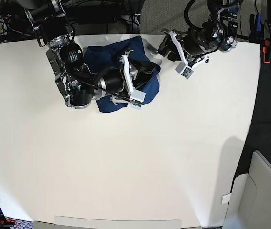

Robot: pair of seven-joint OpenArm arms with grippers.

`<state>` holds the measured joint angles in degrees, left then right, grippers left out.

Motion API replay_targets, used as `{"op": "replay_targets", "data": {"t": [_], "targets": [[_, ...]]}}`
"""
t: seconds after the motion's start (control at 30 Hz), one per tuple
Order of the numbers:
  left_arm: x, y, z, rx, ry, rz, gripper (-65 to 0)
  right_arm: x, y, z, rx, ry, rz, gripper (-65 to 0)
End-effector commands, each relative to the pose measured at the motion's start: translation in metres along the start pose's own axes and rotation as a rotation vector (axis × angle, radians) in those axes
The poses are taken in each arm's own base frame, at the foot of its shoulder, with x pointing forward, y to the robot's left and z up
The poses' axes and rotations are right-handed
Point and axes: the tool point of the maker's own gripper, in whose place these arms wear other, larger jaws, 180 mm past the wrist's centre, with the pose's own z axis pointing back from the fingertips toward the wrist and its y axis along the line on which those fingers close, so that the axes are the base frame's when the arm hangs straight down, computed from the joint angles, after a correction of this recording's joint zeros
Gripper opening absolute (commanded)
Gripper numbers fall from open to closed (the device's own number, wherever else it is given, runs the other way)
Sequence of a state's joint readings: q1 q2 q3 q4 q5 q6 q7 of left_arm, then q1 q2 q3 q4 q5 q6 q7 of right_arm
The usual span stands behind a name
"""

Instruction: Fold the T-shirt properly

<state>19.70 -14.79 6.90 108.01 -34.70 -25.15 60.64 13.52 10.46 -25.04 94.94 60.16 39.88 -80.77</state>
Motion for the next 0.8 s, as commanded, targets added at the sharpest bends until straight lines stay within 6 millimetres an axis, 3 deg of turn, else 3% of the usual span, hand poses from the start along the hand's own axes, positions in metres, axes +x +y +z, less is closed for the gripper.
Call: {"op": "replay_targets", "data": {"t": [0.0,0.07,0.2,0.3,0.4,0.6,0.77], "targets": [[0.007,0.002,0.003,0.01,-0.025,-0.016,-44.1,0.011,-0.001,0.009,0.0,-0.038,0.02,-47.7],[0.008,0.004,0.003,0.026,-0.026,-0.027,-44.1,0.015,-0.007,0.017,-0.013,-0.068,0.005,-47.7],[0.03,0.009,0.02,0.065,-0.098,-0.053,-44.1,0.028,-0.046,0.064,-0.156,-0.185,-0.049,-47.7],[0.054,-0.004,0.032,0.063,-0.175,-0.092,-44.1,0.035,-0.073,0.104,-0.268,-0.269,-0.082,-47.7],[0.062,-0.017,0.032,0.04,-0.208,-0.092,-44.1,0.034,-0.088,0.13,-0.343,-0.29,-0.091,-47.7],[0.063,-0.063,0.014,-0.084,-0.204,-0.112,-43.9,0.014,-0.104,0.149,-0.439,-0.223,-0.103,-47.7],[0.065,-0.08,0.009,-0.126,-0.214,-0.1,-43.9,0.006,-0.106,0.147,-0.455,-0.198,-0.114,-47.7]]}}
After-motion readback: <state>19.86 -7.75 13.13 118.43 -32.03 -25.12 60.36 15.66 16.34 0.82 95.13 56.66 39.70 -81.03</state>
